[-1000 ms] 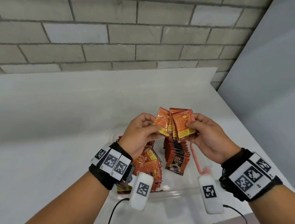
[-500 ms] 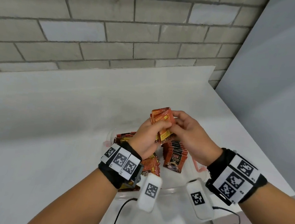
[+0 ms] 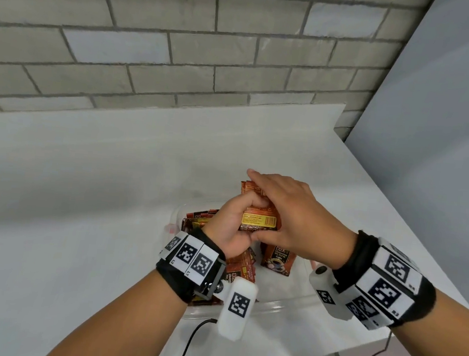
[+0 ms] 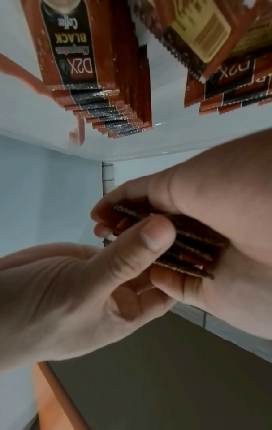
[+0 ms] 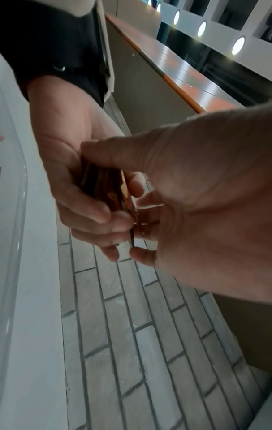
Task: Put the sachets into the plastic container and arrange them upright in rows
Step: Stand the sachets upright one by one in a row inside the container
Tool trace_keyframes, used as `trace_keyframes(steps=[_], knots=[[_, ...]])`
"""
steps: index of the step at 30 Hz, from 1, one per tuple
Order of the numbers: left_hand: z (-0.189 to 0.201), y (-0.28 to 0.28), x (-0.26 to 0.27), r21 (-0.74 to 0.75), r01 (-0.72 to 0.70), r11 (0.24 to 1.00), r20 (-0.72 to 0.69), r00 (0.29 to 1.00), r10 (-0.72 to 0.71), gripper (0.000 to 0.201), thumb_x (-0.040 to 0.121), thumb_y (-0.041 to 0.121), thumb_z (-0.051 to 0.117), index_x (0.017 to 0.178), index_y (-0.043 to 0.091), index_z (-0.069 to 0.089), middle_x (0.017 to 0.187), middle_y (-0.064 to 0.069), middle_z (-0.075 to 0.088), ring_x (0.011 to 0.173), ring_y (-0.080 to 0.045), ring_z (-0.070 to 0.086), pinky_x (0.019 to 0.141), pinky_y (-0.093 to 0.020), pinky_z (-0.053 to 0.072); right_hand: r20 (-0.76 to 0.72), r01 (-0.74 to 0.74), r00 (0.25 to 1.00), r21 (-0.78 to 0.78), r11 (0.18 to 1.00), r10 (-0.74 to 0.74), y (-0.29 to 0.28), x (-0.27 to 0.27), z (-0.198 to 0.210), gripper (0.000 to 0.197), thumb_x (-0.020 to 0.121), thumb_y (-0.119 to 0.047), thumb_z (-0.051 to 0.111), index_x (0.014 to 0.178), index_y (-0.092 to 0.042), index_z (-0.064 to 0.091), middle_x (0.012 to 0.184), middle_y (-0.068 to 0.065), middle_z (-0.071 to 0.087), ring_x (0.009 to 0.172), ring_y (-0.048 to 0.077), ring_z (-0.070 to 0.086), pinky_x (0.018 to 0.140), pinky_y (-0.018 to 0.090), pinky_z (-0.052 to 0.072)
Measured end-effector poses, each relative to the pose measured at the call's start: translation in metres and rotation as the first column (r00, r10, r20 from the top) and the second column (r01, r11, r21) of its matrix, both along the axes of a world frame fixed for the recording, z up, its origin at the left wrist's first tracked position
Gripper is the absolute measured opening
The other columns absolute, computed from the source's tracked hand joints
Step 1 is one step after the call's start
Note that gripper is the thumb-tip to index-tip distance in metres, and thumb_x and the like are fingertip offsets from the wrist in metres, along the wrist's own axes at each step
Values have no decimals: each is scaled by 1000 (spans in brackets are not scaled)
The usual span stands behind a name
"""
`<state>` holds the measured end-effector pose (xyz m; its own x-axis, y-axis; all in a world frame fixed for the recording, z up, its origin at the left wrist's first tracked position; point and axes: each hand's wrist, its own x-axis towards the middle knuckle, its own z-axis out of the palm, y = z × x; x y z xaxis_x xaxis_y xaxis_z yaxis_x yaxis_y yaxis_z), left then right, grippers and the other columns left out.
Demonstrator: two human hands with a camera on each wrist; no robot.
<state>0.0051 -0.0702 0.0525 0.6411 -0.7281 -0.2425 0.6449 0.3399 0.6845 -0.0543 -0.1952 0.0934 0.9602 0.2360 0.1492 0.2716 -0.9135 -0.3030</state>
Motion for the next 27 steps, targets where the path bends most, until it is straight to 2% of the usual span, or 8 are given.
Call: trace_keyframes(steps=[3, 6, 10, 15, 20, 23, 25, 27], knots=[[-1, 1, 1, 30, 12, 999, 13, 1000, -12, 12, 69, 5, 56, 71, 10, 66, 68, -7, 63, 66, -17, 63, 61, -26, 49, -20, -22, 1000, 16, 1000, 22, -1, 2, 0, 101, 72, -40, 79, 151, -19, 18, 146, -1, 39, 132, 14, 35, 104, 21, 20], [1, 2, 2, 47, 28, 999, 24, 999, -29, 8, 69, 7, 55, 73, 9, 62, 66, -7, 61, 63, -17, 62, 59, -26, 49, -4, -53, 999, 7, 999, 53, -2, 3, -3, 100, 70, -39, 81, 149, -13, 25, 144, 3, 44, 131, 18, 42, 109, 29, 29], [2, 1, 3, 57, 48, 997, 31, 998, -49, 7, 71, 6, 57, 73, 9, 63, 69, -8, 59, 66, -17, 60, 60, -26, 48, -36, -34, 999, 32, 999, 35, 2, 4, -1, 96, 73, -35, 78, 150, -20, 23, 138, 0, 46, 123, 16, 45, 104, 35, 38], [2, -3, 4, 75, 8, 997, 67, 998, -13, 12, 70, 9, 57, 82, 7, 56, 72, -9, 55, 67, -19, 60, 61, -27, 48, -81, -2, 997, 71, 997, 7, 5, 2, -1, 101, 75, -31, 77, 152, -23, 11, 140, -1, 41, 124, 13, 39, 104, 26, 35], [-1, 0, 9, 65, 21, 998, 62, 998, -25, 4, 79, 7, 56, 82, 8, 58, 68, -6, 61, 64, -15, 62, 58, -25, 51, -84, 66, 994, 26, 997, -63, 5, 7, -2, 96, 75, -36, 76, 150, -19, 18, 134, 1, 47, 118, 17, 48, 98, 32, 42], [-5, 1, 11, 112, 7, 994, 99, 995, -19, 11, 89, 4, 51, 83, 8, 60, 68, -6, 62, 63, -15, 62, 56, -24, 50, -68, 53, 996, 32, 998, -51, 5, 10, -8, 93, 74, -36, 77, 148, -17, 24, 130, 2, 50, 115, 18, 50, 97, 33, 42], [-8, 1, 12, 123, -25, 992, 128, 992, 10, 13, 91, 0, 49, 87, 6, 60, 70, -7, 63, 65, -17, 64, 57, -25, 52, -108, 49, 993, 77, 996, -41, 4, 11, -11, 93, 73, -40, 77, 148, -18, 25, 133, 2, 49, 119, 17, 47, 100, 33, 40], [-11, 3, 13, 118, -35, 992, 131, 991, 19, 10, 89, 2, 55, 95, 6, 62, 79, -10, 67, 74, -21, 67, 63, -29, 56, -166, 89, 984, 187, 978, -58, -1, 11, -11, 90, 75, -51, 72, 147, -21, 27, 134, -3, 45, 122, 12, 41, 102, 27, 36]])
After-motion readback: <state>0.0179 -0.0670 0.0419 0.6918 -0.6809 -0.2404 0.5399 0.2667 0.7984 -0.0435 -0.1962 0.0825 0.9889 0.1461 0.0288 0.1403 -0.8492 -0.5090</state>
